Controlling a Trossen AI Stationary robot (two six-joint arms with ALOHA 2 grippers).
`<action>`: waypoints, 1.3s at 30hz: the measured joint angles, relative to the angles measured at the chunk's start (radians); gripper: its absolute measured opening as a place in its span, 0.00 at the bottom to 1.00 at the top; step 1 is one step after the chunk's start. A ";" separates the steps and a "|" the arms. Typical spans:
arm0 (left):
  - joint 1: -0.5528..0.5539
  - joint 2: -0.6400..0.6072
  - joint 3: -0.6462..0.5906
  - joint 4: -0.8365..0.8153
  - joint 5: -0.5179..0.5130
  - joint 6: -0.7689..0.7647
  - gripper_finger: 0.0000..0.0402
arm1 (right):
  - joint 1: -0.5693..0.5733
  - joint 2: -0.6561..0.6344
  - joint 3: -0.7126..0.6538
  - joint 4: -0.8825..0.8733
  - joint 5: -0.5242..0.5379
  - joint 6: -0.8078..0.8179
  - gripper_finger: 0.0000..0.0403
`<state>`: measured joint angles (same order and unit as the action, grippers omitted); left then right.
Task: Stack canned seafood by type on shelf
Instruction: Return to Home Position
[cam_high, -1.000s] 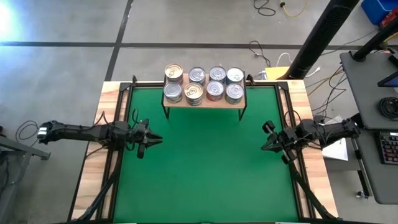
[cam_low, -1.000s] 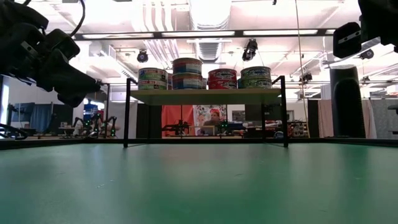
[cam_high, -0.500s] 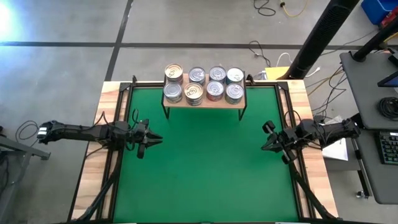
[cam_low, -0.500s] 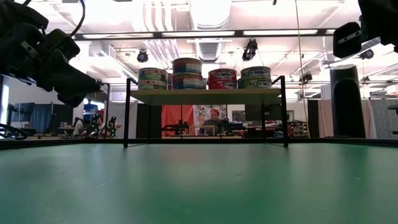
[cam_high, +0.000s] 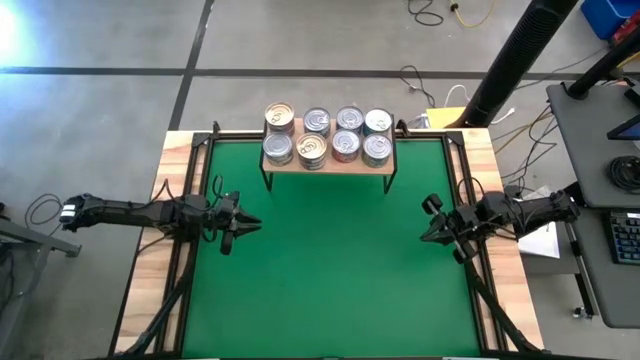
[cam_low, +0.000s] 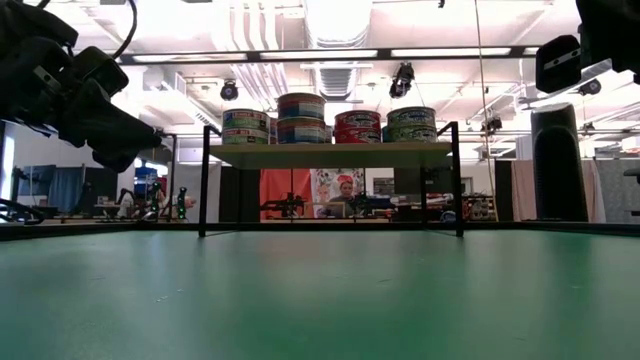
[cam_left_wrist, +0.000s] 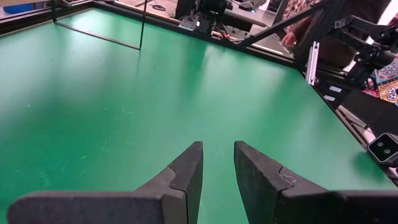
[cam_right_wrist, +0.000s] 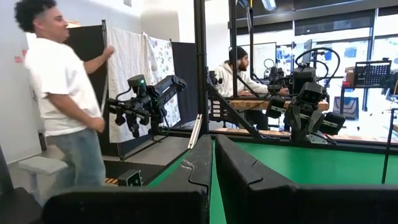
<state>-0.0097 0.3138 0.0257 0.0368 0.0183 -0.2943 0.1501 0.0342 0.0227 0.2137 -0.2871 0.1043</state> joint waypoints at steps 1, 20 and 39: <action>0.000 0.000 0.000 0.000 0.000 0.000 0.19 | 0.000 0.000 0.000 0.000 0.000 0.000 0.03; 0.000 0.000 0.000 0.000 0.000 0.000 0.19 | 0.000 0.000 0.000 0.000 0.000 0.000 0.03; 0.000 0.000 0.000 0.000 0.000 0.000 0.19 | 0.000 0.000 0.000 0.000 0.000 0.000 0.03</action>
<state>-0.0096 0.3138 0.0257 0.0370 0.0185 -0.2943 0.1501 0.0345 0.0231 0.2137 -0.2872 0.1043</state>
